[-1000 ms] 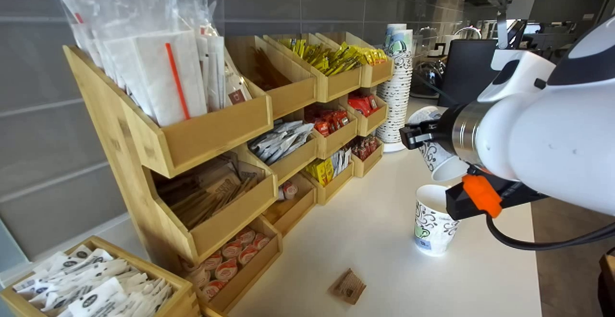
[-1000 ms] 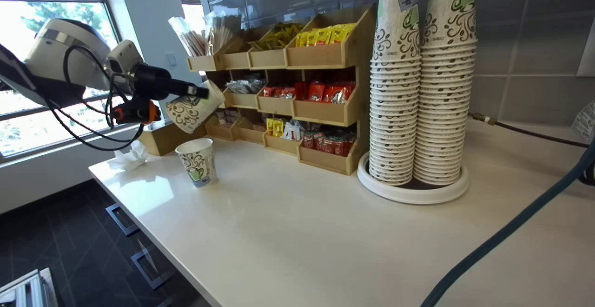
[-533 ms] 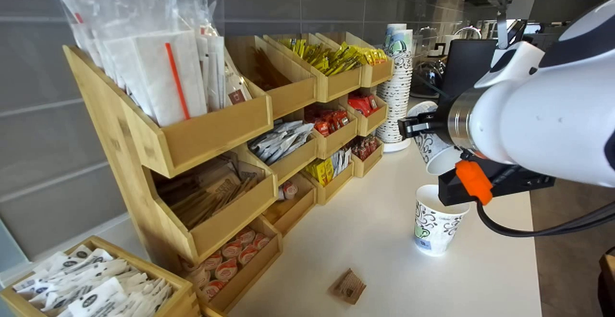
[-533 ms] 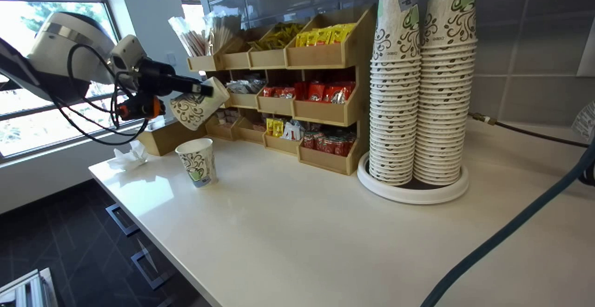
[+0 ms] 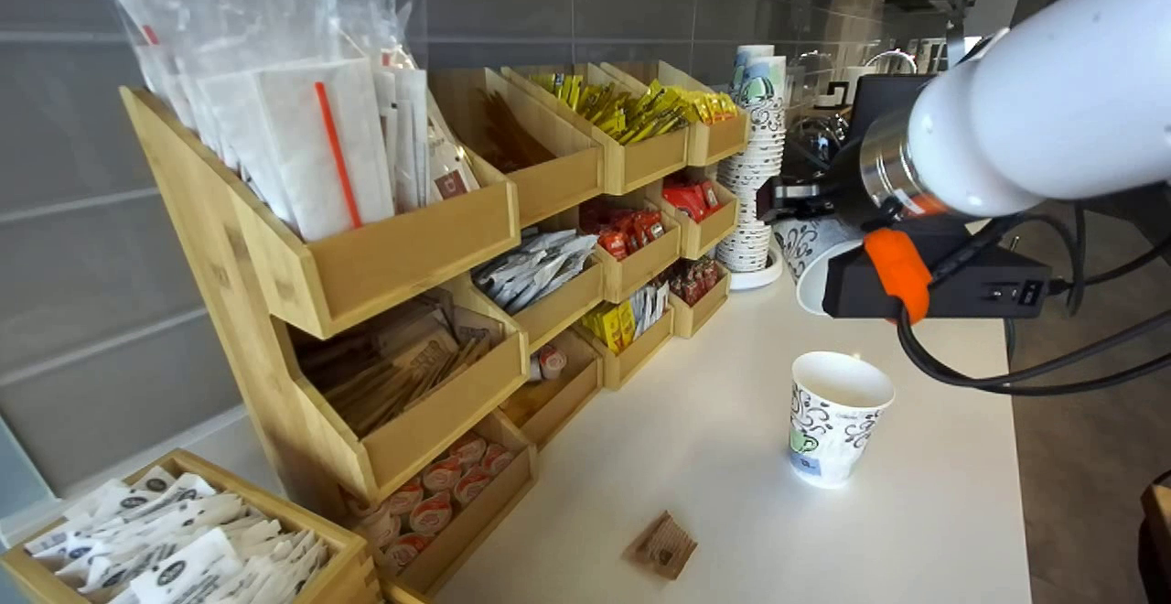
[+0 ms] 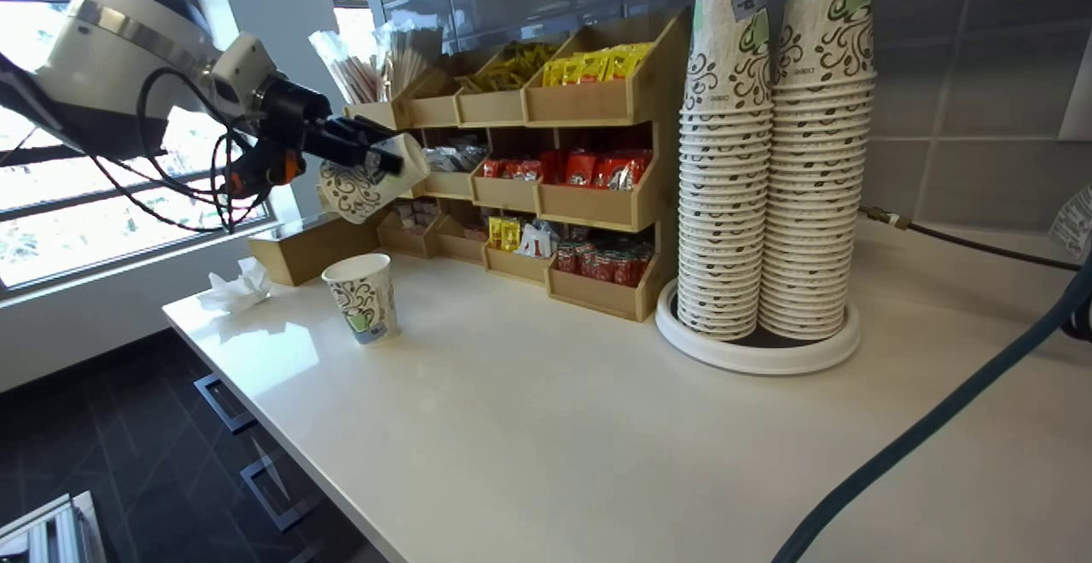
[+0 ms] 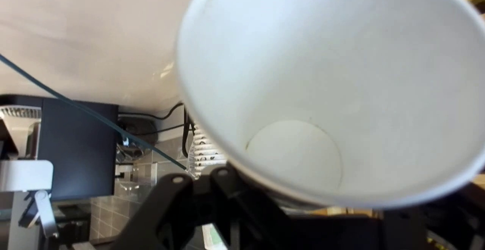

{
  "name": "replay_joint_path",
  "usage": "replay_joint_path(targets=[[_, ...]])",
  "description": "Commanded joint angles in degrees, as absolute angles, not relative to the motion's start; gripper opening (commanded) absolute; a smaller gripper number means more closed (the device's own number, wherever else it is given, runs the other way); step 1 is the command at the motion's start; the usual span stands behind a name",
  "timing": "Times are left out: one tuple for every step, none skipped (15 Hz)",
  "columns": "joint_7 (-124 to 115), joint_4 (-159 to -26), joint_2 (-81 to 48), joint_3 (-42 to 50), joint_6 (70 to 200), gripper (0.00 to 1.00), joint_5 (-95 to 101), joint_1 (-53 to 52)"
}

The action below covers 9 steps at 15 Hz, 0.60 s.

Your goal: Pick up the white paper cup on the right and pour all its contents into the white paper cup on the left

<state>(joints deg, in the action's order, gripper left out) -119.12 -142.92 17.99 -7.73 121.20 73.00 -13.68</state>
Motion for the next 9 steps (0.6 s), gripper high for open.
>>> replay_joint_path(targets=[[-118.99, -144.54, 21.78, -4.88, 128.51, 0.42, 65.93, -12.01], [-118.48, -144.75, 22.17, -4.15, 129.87, 0.42, 63.45, -11.52], [-118.59, -145.16, 22.79, -3.53, 131.46, 0.42, 61.77, -10.84], [-118.25, -145.34, 23.03, -3.42, 131.65, 0.42, 61.13, -9.97], [-118.28, -143.71, 20.75, -5.61, 129.42, 0.67, 63.35, -9.59], [-118.16, -143.92, 21.1, -5.27, 130.07, 0.67, 62.67, -8.99], [-118.14, -144.0, 21.31, -5.07, 130.41, 0.67, 62.48, -8.65], [-118.13, -144.0, 21.39, -4.98, 130.5, 0.67, 62.42, -8.57], [-118.13, -144.0, 21.39, -4.99, 130.52, 0.67, 62.37, -8.57]])
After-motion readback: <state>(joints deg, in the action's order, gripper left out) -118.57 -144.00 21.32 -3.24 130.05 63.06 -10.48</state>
